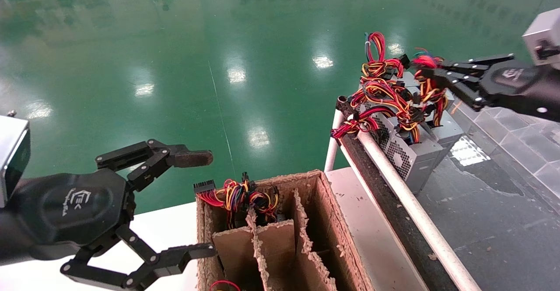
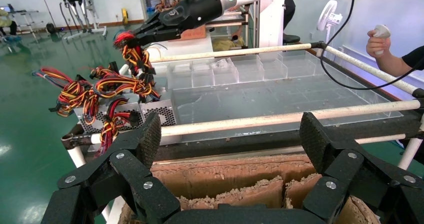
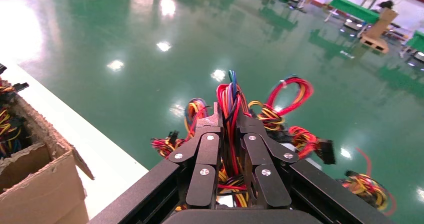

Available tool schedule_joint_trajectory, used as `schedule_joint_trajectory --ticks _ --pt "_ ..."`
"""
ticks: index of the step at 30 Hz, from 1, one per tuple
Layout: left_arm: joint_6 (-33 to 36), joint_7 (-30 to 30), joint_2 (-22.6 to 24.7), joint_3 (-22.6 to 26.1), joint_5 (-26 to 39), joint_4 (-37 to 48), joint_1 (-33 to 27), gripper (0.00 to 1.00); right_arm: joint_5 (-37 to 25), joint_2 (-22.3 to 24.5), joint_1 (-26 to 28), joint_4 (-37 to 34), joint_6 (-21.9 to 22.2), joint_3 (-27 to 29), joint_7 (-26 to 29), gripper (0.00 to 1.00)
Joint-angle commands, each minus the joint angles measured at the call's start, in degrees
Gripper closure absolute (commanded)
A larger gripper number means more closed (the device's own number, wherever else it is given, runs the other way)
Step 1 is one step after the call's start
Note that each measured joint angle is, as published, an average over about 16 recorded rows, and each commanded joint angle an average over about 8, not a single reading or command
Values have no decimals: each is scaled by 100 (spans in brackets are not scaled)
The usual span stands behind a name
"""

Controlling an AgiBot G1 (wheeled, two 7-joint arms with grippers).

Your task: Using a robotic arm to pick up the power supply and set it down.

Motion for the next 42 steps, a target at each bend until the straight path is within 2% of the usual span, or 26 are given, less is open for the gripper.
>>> schedule_joint_trajectory --ticks 1,5,6,7,24,33,37,42 --pt "0 0 0 0 0 0 0 0 -60 -92 61 -98 11 -41 -89 64" --pt "0 0 0 0 0 0 0 0 -115 -182 132 -302 52 -77 -189 14" --pt "0 0 0 0 0 0 0 0 -122 -195 146 -349 56 -82 -211 4" --pt "0 0 0 0 0 0 0 0 -128 -207 159 -393 57 -86 -232 0" --pt "-1 1 -1 1 -1 0 0 0 -106 -162 345 -796 -42 -68 -478 0" --pt "-1 1 -1 2 -2 1 0 0 308 -102 426 -958 -316 213 -344 0" --pt "-2 2 -1 2 -3 2 1 0 530 -70 340 -813 -394 328 -239 0" --pt "-2 2 -1 2 -3 2 1 0 739 15 33 -292 -396 359 -15 0"
